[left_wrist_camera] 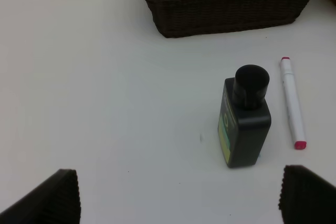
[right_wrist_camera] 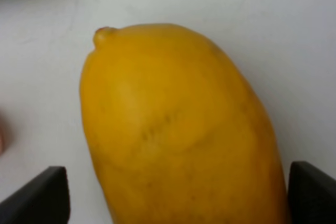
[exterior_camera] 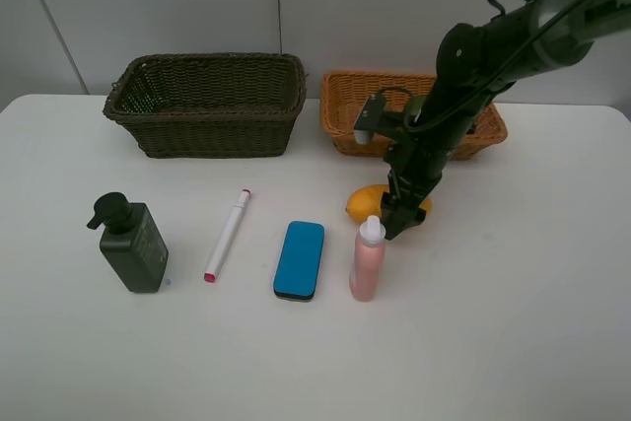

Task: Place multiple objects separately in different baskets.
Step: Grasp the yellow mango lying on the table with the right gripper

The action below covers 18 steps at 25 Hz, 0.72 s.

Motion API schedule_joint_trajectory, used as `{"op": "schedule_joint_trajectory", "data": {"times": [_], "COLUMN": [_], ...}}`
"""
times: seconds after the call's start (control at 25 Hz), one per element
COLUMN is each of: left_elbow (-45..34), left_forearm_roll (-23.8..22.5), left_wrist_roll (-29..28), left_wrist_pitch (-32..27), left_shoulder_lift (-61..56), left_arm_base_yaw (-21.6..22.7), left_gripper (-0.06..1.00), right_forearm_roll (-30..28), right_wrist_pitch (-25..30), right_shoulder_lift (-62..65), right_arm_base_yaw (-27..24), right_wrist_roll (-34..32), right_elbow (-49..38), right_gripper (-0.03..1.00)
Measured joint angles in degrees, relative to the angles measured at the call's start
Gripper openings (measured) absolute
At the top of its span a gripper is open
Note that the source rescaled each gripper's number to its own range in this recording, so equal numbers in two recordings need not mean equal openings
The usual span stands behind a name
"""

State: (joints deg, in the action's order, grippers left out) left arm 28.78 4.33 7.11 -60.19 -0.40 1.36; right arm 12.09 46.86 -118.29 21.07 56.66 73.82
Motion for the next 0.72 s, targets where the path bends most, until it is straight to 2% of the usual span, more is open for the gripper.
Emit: {"op": "schedule_joint_trajectory", "data": {"times": [0.16, 0.24, 0.28, 0.32, 0.36, 0.4, 0.72], "left_elbow": [0.0, 0.0, 0.0, 0.0, 0.0, 0.0, 0.0], "left_forearm_roll": [0.0, 0.0, 0.0, 0.0, 0.0, 0.0, 0.0], "left_wrist_roll": [0.0, 0.0, 0.0, 0.0, 0.0, 0.0, 0.0], "left_wrist_pitch": [0.0, 0.0, 0.0, 0.0, 0.0, 0.0, 0.0], "left_shoulder_lift": [0.0, 0.0, 0.0, 0.0, 0.0, 0.0, 0.0], "left_arm_base_yaw": [0.0, 0.0, 0.0, 0.0, 0.0, 0.0, 0.0], "left_gripper": [1.0, 1.0, 1.0, 1.0, 1.0, 1.0, 1.0], "right_forearm_roll": [-1.8, -3.1, -3.3, -3.4, -3.4, -3.3, -1.6], "right_wrist_pitch": [0.0, 0.0, 0.0, 0.0, 0.0, 0.0, 0.0], "right_shoulder_lift": [0.0, 0.0, 0.0, 0.0, 0.0, 0.0, -0.1], "right_arm_base_yaw": [0.0, 0.0, 0.0, 0.0, 0.0, 0.0, 0.0], "right_wrist_roll": [-1.3, -2.3, -2.6, -2.7, -2.8, -2.8, -2.8], "right_elbow": [0.0, 0.0, 0.0, 0.0, 0.0, 0.0, 0.0], "right_gripper": [1.0, 0.91, 0.79, 0.61, 0.37, 0.23, 0.26]}}
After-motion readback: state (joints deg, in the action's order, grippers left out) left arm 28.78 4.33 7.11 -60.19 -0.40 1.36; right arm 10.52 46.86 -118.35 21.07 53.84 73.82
